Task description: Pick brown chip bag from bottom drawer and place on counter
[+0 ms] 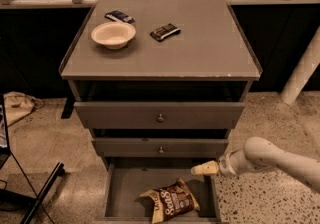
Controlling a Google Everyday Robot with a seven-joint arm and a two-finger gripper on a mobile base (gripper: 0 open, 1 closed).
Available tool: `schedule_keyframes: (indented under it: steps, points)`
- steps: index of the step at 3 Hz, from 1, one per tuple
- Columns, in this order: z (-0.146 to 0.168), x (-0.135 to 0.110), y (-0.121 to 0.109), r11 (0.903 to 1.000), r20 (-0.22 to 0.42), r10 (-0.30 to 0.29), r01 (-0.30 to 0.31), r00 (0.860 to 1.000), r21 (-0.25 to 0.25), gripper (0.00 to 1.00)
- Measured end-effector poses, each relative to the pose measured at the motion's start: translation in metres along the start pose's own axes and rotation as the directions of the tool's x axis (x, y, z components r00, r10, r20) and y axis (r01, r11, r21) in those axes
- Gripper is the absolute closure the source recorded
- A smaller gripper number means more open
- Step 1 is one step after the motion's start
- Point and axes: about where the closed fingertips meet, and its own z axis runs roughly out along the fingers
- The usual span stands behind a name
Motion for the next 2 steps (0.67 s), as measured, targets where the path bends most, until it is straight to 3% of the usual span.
schedule_keyframes:
  steps: [1,2]
  points:
    - [0.061,-0.001,-0.008,0.9918,-0.045,0.052,-0.057,0.998,-0.114,0.00]
    - [0.120,0.007,-0.022,0.9699,-0.084,0.124,-0.138,0.989,-0.201,0.00]
